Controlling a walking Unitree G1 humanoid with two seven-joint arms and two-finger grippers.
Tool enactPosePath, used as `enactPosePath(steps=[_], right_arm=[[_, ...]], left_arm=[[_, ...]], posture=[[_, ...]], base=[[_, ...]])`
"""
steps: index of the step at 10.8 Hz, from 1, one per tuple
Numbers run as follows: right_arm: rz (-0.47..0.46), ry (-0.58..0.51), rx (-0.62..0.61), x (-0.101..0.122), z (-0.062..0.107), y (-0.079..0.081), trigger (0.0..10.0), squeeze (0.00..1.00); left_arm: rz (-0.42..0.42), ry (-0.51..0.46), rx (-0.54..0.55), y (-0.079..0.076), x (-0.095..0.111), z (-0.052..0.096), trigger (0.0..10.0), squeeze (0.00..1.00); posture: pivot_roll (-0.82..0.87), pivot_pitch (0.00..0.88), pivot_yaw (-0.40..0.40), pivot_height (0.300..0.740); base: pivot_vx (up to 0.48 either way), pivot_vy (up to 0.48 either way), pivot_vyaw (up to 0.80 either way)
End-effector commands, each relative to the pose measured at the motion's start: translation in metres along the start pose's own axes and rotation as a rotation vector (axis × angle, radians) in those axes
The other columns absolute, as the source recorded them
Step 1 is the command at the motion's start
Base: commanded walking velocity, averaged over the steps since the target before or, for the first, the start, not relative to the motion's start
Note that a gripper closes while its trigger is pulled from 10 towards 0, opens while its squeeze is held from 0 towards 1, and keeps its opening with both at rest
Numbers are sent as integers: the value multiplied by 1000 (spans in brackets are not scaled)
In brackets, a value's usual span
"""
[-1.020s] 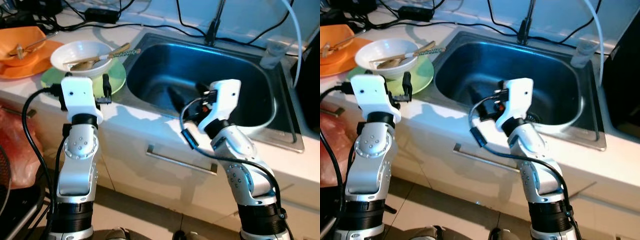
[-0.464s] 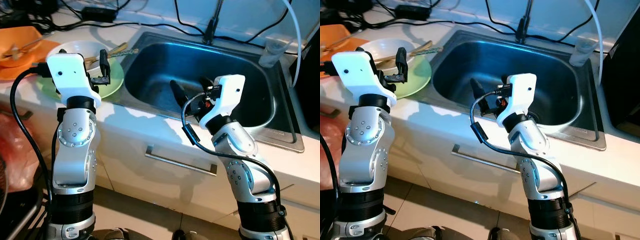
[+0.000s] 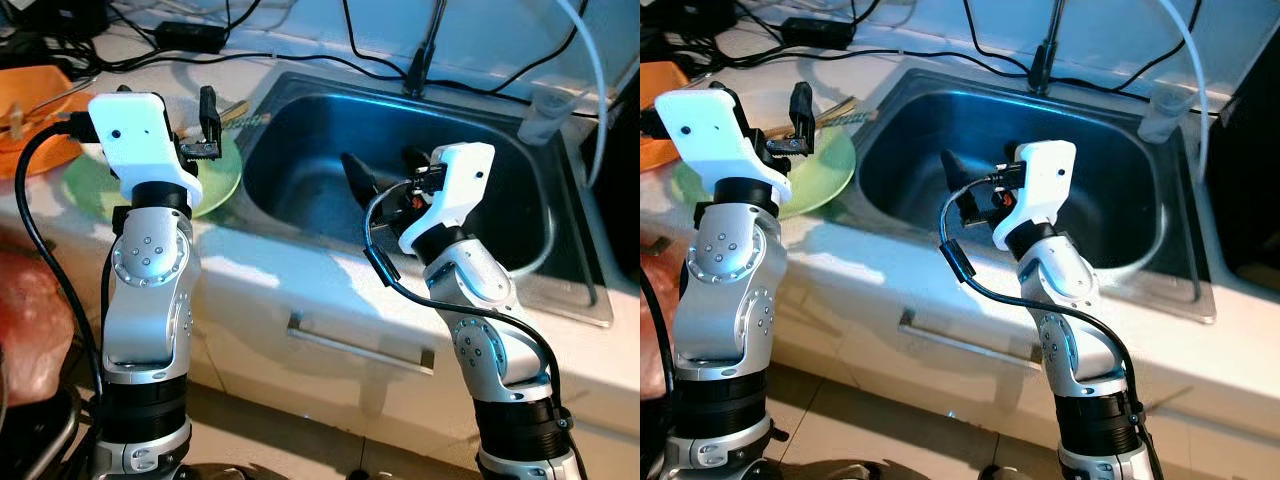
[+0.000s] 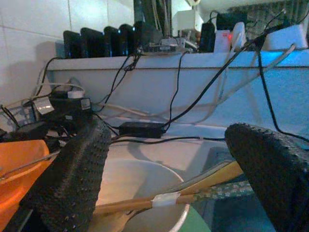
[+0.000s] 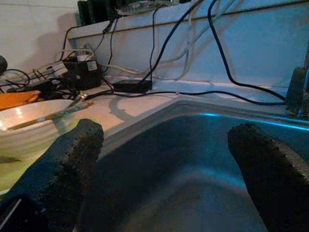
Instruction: Kitchen organization
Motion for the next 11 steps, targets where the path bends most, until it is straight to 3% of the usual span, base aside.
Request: enactPosePath(steps=[1,4,7,11], right_arm=[[17,-26,-6,8,-1,-2,10000,0],[37,-14,0,4,2,-2,10000,0],[46,-15,3,4,2,-1,10000,0],[51,-10,3,2,2,0,10000,0]], left_arm=[[7,-21,-14,-3,7,-1,10000,0],[22,-24,-23,-5,8,0,10000,0],[13,2,-13,-2,2,2,10000,0],[19,9,-24,-3,0,2,10000,0]], posture=[[-8,103,-56,740],[-10,106,-58,740],[-12,107,-58,740],[-11,110,-55,740]], base=[[379,0,0],[126,0,0],[480,0,0],[251,0,0]])
Point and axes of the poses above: a point about 5 cm out from each wrist's last joint towards the gripper, its own z axis pointing back from the gripper into the wrist, its own x axis along the axis of the wrist's last joint, y = z × x, the point moved 5 cm from there along -z, pointing out of the wrist towards the gripper, and after that the axes turned 7 degrees about z, right-handed, at the moved point
